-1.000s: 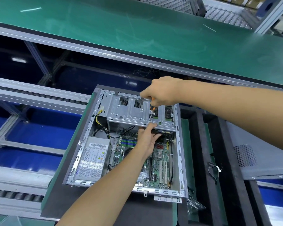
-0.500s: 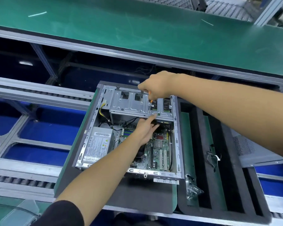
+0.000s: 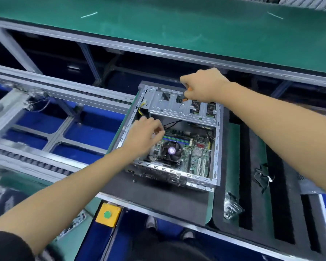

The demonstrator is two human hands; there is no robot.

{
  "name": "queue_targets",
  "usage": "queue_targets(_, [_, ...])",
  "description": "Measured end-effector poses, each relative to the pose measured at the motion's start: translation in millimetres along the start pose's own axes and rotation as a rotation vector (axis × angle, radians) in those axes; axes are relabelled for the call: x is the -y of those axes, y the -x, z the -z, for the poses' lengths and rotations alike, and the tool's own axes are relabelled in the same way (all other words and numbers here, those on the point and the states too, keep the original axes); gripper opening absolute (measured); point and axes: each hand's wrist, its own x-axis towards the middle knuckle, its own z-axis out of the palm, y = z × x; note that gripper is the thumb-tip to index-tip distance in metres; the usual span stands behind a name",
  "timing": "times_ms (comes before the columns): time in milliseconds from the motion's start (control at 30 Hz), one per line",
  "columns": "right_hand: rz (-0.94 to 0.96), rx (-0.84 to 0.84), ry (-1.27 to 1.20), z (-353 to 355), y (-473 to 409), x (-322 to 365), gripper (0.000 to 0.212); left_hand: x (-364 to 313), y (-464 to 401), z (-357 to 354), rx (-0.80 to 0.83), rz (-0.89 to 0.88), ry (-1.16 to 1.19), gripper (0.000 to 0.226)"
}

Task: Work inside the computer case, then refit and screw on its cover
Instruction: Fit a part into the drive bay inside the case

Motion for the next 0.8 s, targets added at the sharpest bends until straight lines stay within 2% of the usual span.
queue_targets(67, [-0.068, -0.013, -0.114, -13.6, 9.8, 11.6, 0.01, 21.0, 25.7, 1.9, -0.134, 0.023, -0.077, 0.019])
queue_targets(200, [-0.287, -0.118, -0.47, -51.4, 37.4, 47.1, 0.008, 41.5, 96.2, -10.5, -0.414, 0.277, 0.14, 0.03])
queue_targets(267, [-0.374, -0.133, -0.663, -74.8, 54.2, 70.2, 0.012, 42.8, 132.9, -20.5, -0.462, 0.365, 0.226, 0.033])
queue_targets(333, [-0.443, -0.122, -0.832, -97.5, 67.3, 94.5, 0.013, 46.3, 165.2, -34.1, -0.368, 0.412, 0.245, 0.038])
queue_targets(400, [-0.504, -0.104, -0.933, -117.6, 75.3, 115.6, 0.014, 52.7, 187.7, -49.1, -0.15, 0.412, 0.21, 0.037])
queue_targets(500, [-0.588, -0.131, -1.067, -138.5, 82.1, 138.7, 0.018, 56.8, 194.2, -58.2, 0.137, 0.431, 0.304, 0.031])
queue_targets(567, [-0.615, -0.182, -1.158, -145.8, 85.5, 149.2, 0.02, 57.6, 184.9, -59.6, 0.205, 0.442, 0.338, 0.031])
queue_targets(667, [-0.679, -0.28, -1.222, -153.7, 89.7, 162.7, 0.022, 60.0, 175.2, -62.9, 0.22, 0.458, 0.335, 0.032])
queue_targets(800, [-0.68, -0.343, -1.189, -159.7, 92.9, 172.2, 0.023, 63.0, 176.8, -72.6, 0.24, 0.419, 0.273, 0.023])
